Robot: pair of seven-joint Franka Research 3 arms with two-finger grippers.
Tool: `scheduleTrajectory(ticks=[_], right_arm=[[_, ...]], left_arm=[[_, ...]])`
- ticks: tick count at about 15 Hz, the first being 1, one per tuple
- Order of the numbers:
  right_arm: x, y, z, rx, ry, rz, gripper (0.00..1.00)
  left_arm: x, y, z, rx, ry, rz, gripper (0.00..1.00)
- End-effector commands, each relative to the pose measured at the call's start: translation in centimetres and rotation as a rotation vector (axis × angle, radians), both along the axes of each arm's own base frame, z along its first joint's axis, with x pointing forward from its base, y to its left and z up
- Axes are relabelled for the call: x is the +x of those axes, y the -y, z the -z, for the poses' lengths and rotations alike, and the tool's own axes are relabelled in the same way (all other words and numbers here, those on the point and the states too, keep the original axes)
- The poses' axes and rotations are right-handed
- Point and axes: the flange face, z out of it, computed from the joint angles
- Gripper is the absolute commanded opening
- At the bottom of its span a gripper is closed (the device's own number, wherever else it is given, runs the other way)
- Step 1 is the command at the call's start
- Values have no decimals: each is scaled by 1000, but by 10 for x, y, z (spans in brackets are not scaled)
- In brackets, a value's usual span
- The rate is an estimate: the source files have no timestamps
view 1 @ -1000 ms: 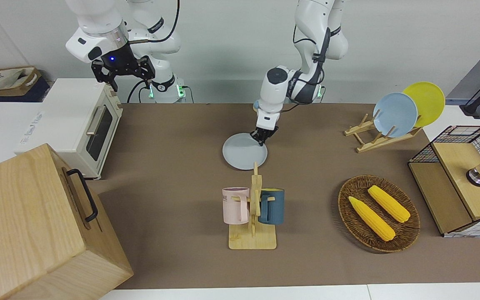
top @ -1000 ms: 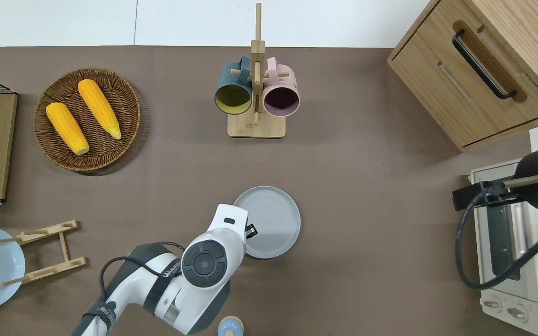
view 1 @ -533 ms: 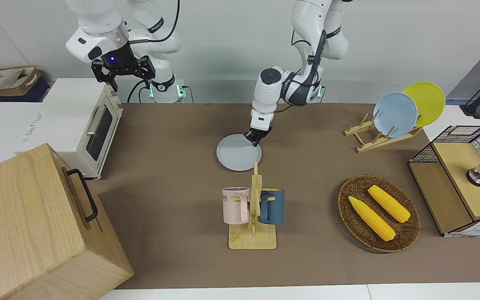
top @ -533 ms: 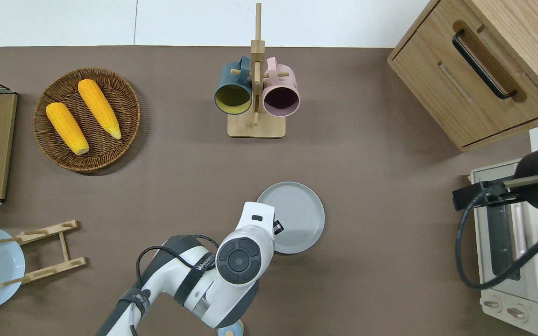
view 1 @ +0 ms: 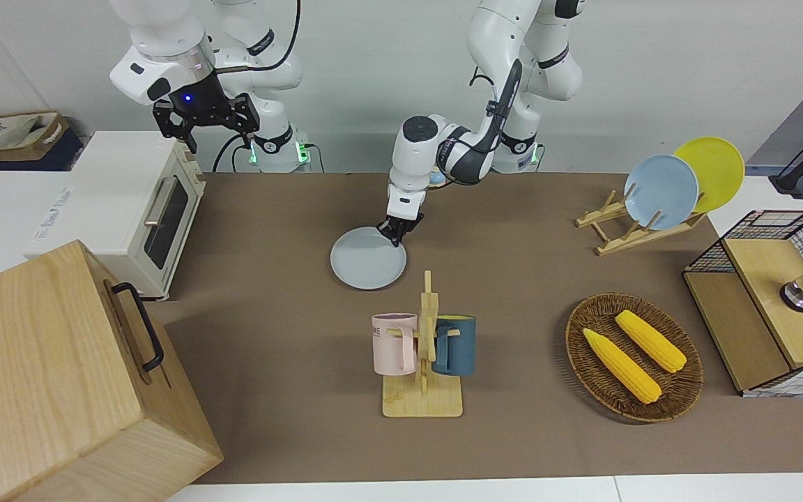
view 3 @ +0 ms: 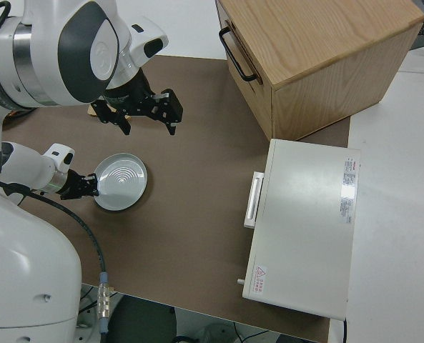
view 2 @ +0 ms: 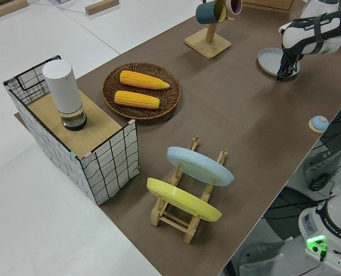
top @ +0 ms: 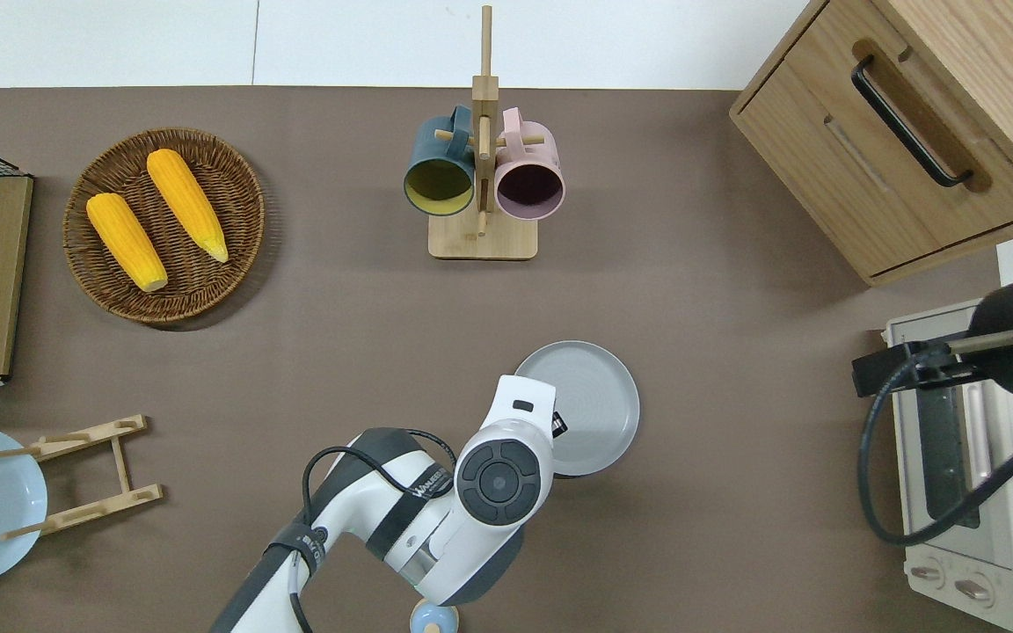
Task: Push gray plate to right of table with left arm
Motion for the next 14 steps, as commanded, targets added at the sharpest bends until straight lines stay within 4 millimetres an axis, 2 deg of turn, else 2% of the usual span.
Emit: scheduleTrajectory(ticks=[1, 2, 3, 7, 11, 14], right_arm=[[-3, 1, -4, 1, -4, 15, 983], [-3, 1, -4, 2, -4, 14, 983], [-3, 1, -4, 2, -4, 14, 983], [-3, 1, -4, 2, -4, 14, 983], [-3, 1, -4, 2, -4, 14, 983], [-3, 1, -4, 2, -4, 14, 983]], left_arm=[[17, 7, -18, 51, -23, 85, 998], [23, 5, -29, 65, -33, 115, 995], [27, -6, -46, 76, -34, 171, 998], [38, -43, -90, 104, -37, 337, 998], [67, -122, -129, 122, -70, 472, 998], [79, -175, -157, 119, -82, 527, 998]])
